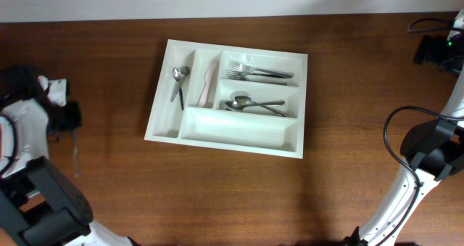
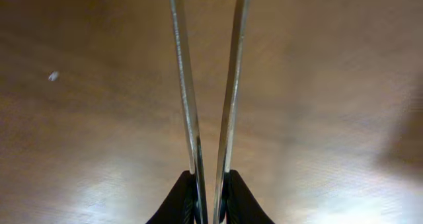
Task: Pack container
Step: 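Lift the chopsticks with the left gripper and carry them over the tray, then lower the chopsticks into the long bottom compartment and open the gripper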
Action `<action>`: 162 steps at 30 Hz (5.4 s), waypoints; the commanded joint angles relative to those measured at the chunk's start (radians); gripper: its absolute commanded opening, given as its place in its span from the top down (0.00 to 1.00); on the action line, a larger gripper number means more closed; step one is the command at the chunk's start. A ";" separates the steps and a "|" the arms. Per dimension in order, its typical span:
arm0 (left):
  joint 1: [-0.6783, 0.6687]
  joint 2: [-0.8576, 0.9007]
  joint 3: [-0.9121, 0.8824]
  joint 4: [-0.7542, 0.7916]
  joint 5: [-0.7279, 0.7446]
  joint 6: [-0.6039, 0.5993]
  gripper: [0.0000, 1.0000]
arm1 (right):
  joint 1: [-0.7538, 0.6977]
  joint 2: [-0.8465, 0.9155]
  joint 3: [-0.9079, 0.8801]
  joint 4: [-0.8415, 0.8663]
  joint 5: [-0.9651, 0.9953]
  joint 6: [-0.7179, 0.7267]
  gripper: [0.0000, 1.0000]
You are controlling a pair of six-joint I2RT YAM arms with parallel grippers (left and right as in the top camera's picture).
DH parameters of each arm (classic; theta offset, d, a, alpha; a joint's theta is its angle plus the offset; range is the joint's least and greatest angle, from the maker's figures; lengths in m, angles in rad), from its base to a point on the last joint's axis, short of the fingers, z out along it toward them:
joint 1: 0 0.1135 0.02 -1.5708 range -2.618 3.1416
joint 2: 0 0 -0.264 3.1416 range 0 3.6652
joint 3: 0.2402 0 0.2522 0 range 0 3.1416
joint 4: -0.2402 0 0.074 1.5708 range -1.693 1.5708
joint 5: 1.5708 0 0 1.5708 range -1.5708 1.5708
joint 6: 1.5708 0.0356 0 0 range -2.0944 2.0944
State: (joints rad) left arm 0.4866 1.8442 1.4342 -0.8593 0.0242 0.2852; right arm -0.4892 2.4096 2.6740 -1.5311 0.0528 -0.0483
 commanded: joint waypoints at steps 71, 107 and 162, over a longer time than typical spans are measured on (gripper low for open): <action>-0.873 0.016 0.110 -0.171 0.215 -1.924 0.98 | 0.005 0.006 -0.004 0.003 0.005 0.008 0.01; -0.938 0.080 0.105 -0.130 0.185 -1.975 0.93 | 0.005 0.006 -0.004 0.003 0.005 0.008 0.01; -0.938 0.138 0.105 -0.091 0.146 -2.001 0.62 | 0.005 0.006 -0.004 0.003 0.005 0.008 0.01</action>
State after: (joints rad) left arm -0.4461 1.9797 1.5299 -0.9527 0.1978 -1.7058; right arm -0.4892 2.4096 2.6740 -1.5314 0.0525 -0.0486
